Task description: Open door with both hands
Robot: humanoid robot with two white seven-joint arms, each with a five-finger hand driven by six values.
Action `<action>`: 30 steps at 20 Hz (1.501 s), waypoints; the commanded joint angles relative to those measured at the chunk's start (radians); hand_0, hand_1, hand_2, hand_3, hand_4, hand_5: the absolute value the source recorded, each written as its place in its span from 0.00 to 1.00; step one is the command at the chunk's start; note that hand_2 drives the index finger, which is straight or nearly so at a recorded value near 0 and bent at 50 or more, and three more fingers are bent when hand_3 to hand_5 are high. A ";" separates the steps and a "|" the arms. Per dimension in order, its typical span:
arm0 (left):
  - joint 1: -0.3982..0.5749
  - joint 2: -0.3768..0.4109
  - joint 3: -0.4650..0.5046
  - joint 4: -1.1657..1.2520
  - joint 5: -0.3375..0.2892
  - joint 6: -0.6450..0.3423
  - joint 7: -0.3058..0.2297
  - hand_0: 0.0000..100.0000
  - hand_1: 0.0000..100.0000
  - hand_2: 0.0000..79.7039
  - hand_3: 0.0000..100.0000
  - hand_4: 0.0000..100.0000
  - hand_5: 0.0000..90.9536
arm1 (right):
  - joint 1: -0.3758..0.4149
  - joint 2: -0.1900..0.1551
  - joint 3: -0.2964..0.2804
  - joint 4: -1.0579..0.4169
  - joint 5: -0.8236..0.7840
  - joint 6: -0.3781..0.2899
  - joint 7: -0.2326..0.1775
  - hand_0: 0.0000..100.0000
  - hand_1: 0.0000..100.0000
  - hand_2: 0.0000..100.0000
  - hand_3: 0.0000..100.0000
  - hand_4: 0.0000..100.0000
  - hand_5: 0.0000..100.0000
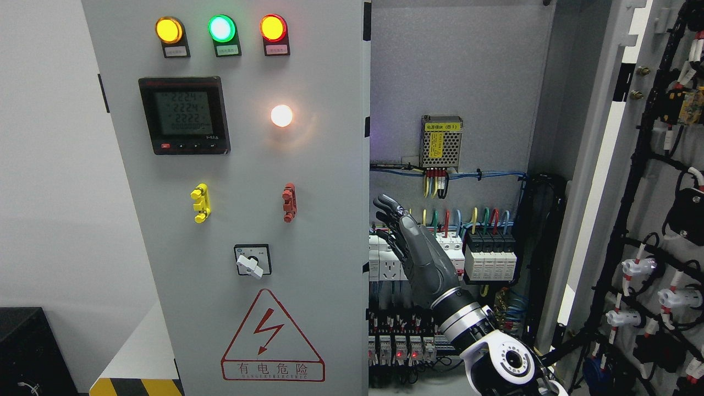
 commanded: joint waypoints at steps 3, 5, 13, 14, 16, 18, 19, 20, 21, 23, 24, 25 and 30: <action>0.004 -0.024 -0.001 -0.019 0.028 0.009 0.000 0.12 0.56 0.00 0.00 0.00 0.00 | -0.006 -0.001 0.002 0.033 -0.004 0.002 -0.001 0.07 0.14 0.00 0.00 0.00 0.00; 0.004 -0.024 -0.001 -0.022 0.028 0.009 -0.001 0.12 0.56 0.00 0.00 0.00 0.00 | -0.006 -0.001 0.002 0.033 -0.004 0.002 -0.001 0.07 0.14 0.00 0.00 0.00 0.00; 0.003 -0.024 -0.001 -0.023 0.029 0.009 -0.001 0.12 0.56 0.00 0.00 0.00 0.00 | -0.010 0.000 0.002 0.030 -0.005 0.019 0.002 0.07 0.14 0.00 0.00 0.00 0.00; 0.003 -0.024 -0.001 -0.022 0.028 0.007 0.000 0.12 0.56 0.00 0.00 0.00 0.00 | -0.012 -0.001 0.002 0.030 -0.022 0.020 0.014 0.07 0.14 0.00 0.00 0.00 0.00; 0.003 -0.024 -0.001 -0.022 0.028 0.009 0.000 0.12 0.56 0.00 0.00 0.00 0.00 | -0.012 -0.001 0.005 0.028 -0.066 0.037 0.022 0.07 0.14 0.00 0.00 0.00 0.00; 0.003 -0.024 -0.001 -0.020 0.026 0.009 0.000 0.12 0.56 0.00 0.00 0.00 0.00 | -0.013 -0.001 0.005 0.025 -0.071 0.043 0.022 0.07 0.14 0.00 0.00 0.00 0.00; 0.003 -0.022 -0.001 -0.020 0.026 0.009 0.000 0.12 0.56 0.00 0.00 0.00 0.00 | -0.013 -0.001 0.005 0.025 -0.071 0.043 0.022 0.07 0.14 0.00 0.00 0.00 0.00; 0.001 -0.024 -0.001 -0.020 0.028 0.009 0.000 0.12 0.56 0.00 0.00 0.00 0.00 | -0.013 -0.001 0.005 0.025 -0.071 0.045 0.024 0.07 0.14 0.00 0.00 0.00 0.00; 0.001 -0.022 0.002 -0.020 0.029 0.009 0.000 0.12 0.56 0.00 0.00 0.00 0.00 | -0.015 -0.001 0.005 0.024 -0.071 0.045 0.025 0.07 0.14 0.00 0.00 0.00 0.00; 0.000 -0.022 0.004 -0.020 0.031 0.009 0.000 0.12 0.56 0.00 0.00 0.00 0.00 | -0.018 -0.001 0.005 0.024 -0.071 0.045 0.028 0.07 0.14 0.00 0.00 0.00 0.00; -0.002 -0.022 0.004 -0.020 0.031 0.009 0.002 0.12 0.56 0.00 0.00 0.00 0.00 | -0.018 -0.001 0.005 0.024 -0.071 0.045 0.028 0.07 0.14 0.00 0.00 0.00 0.00; -0.002 -0.022 0.005 -0.020 0.031 0.009 0.002 0.12 0.56 0.00 0.00 0.00 0.00 | -0.018 -0.001 0.003 0.024 -0.073 0.045 0.030 0.07 0.14 0.00 0.00 0.00 0.00; -0.002 -0.021 0.004 -0.020 0.031 0.009 0.008 0.12 0.56 0.00 0.00 0.00 0.00 | -0.027 0.002 0.005 0.025 -0.076 0.046 0.030 0.07 0.14 0.00 0.00 0.00 0.00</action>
